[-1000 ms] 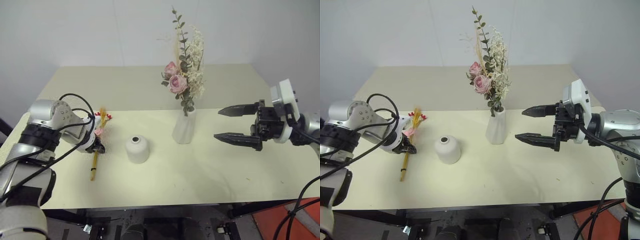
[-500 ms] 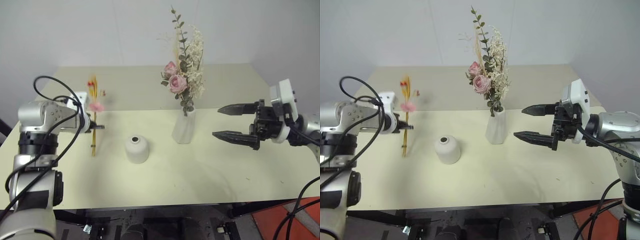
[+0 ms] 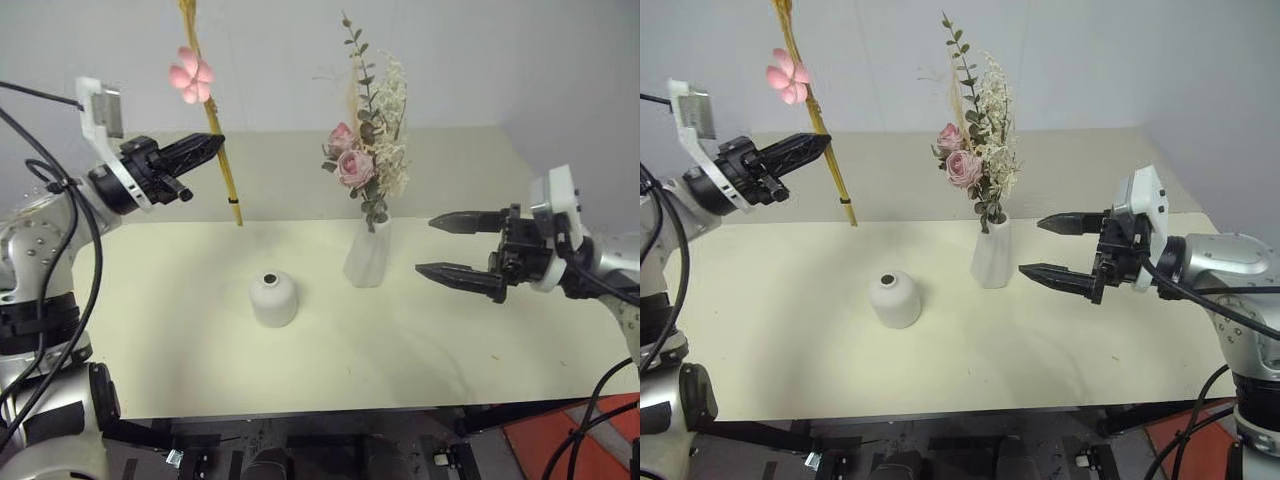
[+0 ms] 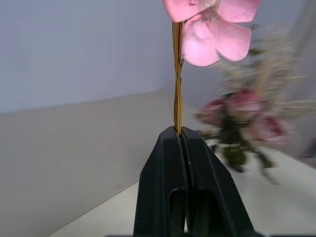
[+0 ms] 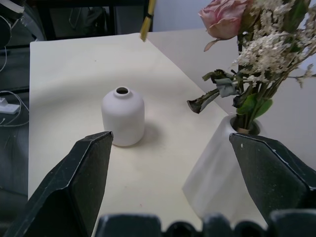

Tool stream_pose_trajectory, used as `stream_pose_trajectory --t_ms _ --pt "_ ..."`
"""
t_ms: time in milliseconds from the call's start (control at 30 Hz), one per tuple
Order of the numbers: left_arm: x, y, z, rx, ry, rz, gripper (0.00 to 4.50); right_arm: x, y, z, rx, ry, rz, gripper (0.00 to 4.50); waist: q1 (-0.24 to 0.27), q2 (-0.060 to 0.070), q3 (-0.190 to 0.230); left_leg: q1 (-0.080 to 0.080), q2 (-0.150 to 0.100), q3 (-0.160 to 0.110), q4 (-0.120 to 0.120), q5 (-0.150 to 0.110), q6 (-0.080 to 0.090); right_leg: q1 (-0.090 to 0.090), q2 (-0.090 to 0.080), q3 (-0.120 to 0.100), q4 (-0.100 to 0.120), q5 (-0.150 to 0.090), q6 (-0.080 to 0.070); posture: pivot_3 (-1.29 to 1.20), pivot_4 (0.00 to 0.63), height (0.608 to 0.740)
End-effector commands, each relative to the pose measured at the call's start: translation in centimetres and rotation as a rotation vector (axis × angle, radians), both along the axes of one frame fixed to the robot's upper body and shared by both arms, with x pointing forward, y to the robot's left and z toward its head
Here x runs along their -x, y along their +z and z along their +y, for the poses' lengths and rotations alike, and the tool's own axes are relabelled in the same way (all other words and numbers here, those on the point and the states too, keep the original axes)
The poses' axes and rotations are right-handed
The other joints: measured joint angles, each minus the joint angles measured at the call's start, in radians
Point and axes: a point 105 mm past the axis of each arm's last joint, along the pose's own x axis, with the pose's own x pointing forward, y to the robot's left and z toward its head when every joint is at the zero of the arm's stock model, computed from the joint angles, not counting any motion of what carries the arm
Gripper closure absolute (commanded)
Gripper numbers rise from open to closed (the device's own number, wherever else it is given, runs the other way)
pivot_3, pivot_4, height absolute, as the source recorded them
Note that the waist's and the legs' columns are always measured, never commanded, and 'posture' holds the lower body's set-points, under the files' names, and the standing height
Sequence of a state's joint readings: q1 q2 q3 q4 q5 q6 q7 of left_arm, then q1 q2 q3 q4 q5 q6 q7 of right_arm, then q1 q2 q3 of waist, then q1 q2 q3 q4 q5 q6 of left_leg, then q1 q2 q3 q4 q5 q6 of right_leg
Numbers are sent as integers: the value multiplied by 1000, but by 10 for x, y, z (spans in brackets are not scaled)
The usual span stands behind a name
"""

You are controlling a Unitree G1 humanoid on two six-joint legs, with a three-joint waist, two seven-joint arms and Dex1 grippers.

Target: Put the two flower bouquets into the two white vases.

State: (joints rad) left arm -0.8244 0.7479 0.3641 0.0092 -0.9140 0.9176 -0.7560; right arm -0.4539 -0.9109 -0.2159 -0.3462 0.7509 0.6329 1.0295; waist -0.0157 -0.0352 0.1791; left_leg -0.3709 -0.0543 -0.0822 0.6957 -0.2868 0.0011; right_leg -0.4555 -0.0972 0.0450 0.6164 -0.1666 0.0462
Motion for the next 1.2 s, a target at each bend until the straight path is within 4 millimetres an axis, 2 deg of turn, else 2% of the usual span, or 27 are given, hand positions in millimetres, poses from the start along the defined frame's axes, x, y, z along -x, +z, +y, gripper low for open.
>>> stream_pose_trajectory --t_ms 33,300,400,833,1200 --pt "15 5 -13 -31 -99 -63 4466 6 12 0 -12 -7 -61 0 1 0 0 0 0 0 0 0 0 0 0 0 0 0 0 0 150 740" --pt "26 -24 -39 -99 -202 -87 4466 8 11 -2 -10 -30 -65 0 1 0 0 0 1 0 0 0 0 1 1 0 -1 0 0 0 150 740" --pt "29 -33 -43 -111 -196 -124 4466 9 10 -2 9 -37 -73 0 -2 0 0 0 1 0 0 0 0 1 1 0 -1 0 0 0 150 740" --pt "33 -55 -39 -190 -191 -148 4466 6 12 -1 3 -34 -74 0 0 0 0 1 2 1 0 0 1 1 2 0 -3 0 -1 0 150 740" --pt "31 -59 -37 -192 -184 -148 4466 6 11 -2 -1 -41 -74 0 1 0 0 1 2 1 0 -1 1 2 2 0 -3 0 -1 0 150 740"
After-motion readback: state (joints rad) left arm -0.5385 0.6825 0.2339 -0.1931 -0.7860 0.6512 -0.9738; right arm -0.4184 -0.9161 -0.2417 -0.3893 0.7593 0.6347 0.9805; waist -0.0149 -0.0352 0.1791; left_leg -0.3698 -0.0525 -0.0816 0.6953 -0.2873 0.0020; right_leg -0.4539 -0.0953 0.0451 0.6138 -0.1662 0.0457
